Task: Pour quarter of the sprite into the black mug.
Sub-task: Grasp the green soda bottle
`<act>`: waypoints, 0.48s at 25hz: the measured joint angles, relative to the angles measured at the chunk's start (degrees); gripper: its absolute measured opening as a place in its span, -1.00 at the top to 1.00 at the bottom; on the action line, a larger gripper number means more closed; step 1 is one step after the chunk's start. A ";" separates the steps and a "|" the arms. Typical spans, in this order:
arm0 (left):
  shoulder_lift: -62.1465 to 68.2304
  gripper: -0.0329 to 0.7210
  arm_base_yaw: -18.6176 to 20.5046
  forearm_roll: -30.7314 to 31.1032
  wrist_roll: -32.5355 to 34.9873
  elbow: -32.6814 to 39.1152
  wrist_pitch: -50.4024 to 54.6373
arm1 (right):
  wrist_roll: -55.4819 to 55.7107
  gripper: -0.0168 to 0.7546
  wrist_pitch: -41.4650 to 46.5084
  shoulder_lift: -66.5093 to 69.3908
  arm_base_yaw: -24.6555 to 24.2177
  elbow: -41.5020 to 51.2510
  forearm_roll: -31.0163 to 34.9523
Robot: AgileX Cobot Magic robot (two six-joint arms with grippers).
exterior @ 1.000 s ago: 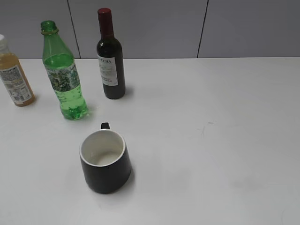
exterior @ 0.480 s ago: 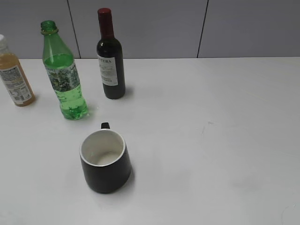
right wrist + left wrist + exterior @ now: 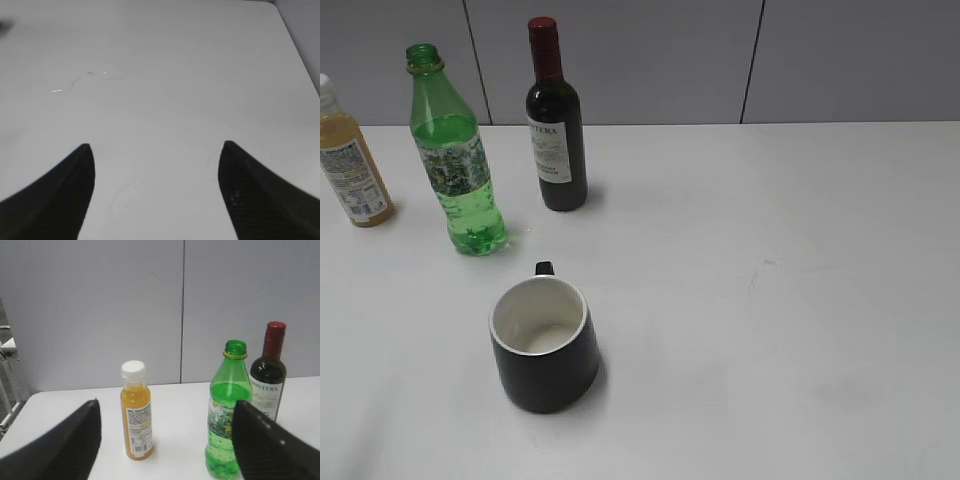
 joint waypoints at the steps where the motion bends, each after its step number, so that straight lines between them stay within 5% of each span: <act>1: 1.56 -0.72 -0.05 -0.12 0.00 0.52 -1.69 | 0.00 -0.56 0.00 0.00 0.00 0.00 0.00; 7: 11.49 -0.70 -0.95 0.36 0.00 1.58 -11.35 | 0.00 -0.56 0.00 0.00 0.00 0.00 0.00; 12: 18.96 -0.68 -7.97 3.27 -0.57 1.58 -19.87 | 0.00 -0.56 0.00 0.00 0.00 0.00 0.00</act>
